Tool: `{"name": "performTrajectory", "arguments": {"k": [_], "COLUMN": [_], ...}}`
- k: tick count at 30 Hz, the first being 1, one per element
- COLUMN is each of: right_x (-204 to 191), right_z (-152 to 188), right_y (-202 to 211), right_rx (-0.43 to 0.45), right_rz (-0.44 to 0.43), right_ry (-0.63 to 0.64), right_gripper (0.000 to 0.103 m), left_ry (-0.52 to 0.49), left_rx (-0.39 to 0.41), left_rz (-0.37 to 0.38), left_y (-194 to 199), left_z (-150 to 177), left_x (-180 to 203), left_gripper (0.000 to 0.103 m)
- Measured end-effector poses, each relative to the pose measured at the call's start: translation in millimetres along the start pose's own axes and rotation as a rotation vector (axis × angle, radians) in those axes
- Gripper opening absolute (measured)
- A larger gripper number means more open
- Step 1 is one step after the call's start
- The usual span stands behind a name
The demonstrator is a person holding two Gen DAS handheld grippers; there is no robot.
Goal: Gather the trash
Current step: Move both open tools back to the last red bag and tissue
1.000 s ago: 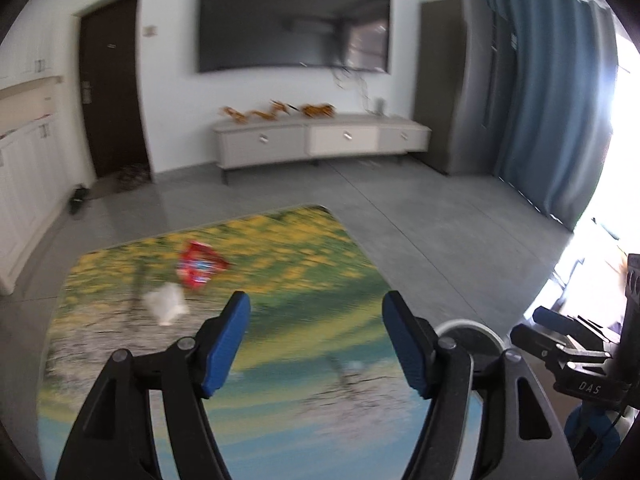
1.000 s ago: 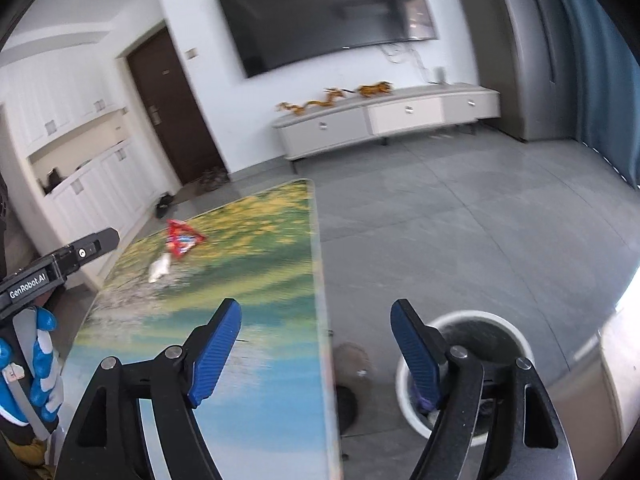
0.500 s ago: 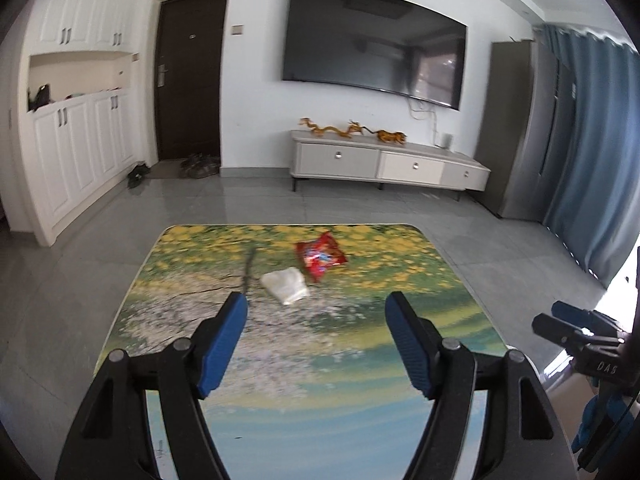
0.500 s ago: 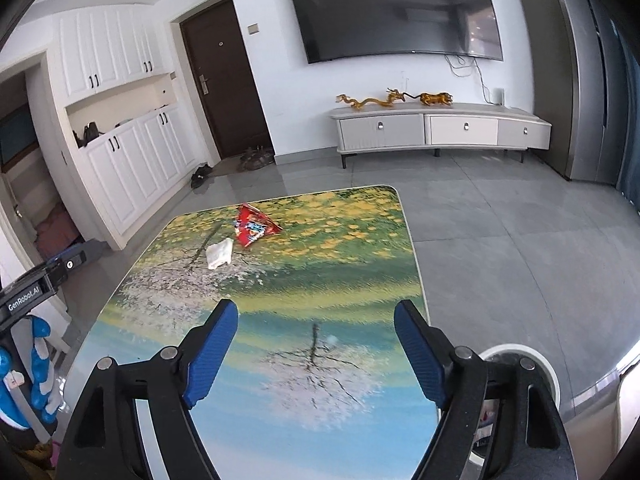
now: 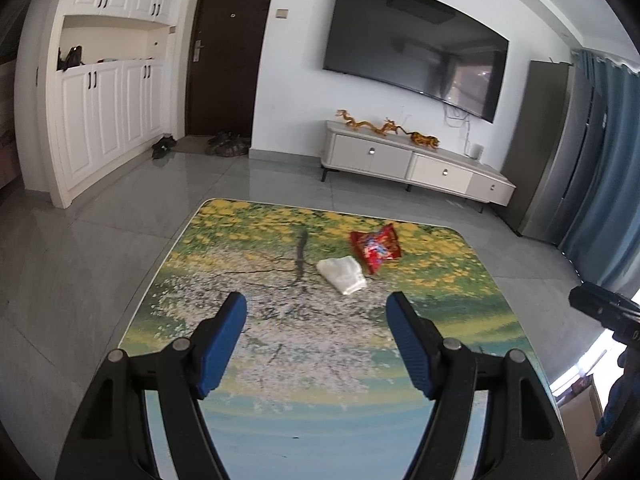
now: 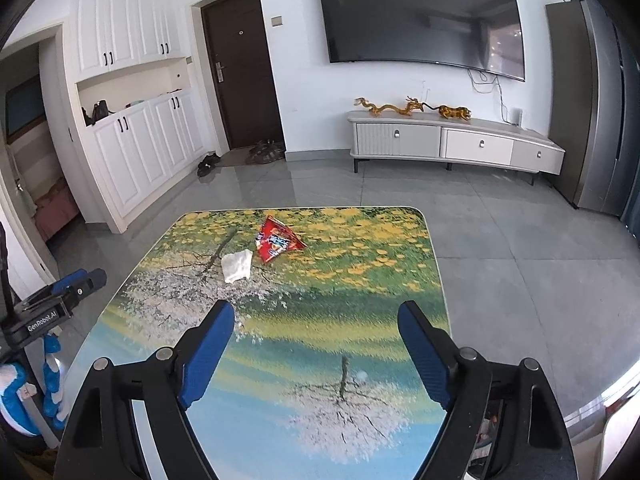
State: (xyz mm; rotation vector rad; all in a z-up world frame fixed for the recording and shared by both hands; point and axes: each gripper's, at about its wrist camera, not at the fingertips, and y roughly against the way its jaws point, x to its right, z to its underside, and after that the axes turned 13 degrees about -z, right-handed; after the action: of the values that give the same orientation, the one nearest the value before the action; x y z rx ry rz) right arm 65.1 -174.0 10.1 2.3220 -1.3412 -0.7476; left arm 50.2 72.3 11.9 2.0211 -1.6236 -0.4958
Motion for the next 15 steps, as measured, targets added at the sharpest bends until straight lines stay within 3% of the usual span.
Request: {"name": "performTrajectory", "arguments": {"k": [8,15], "right_x": [6,18], "right_z": [5,11], "right_y": [-36,-60], "right_rx": [-0.065,-0.102], "right_rz": [-0.037,-0.056], "right_ry": [-0.013,-0.038], "right_gripper": [0.083,0.083], "left_ry": [0.002,-0.021], "left_rx": [-0.03,-0.104], "left_rz": [-0.059,-0.076], "left_y": [-22,-54], "left_z": [5,16], "left_x": [-11,-9], "left_gripper": [0.071,0.071]}}
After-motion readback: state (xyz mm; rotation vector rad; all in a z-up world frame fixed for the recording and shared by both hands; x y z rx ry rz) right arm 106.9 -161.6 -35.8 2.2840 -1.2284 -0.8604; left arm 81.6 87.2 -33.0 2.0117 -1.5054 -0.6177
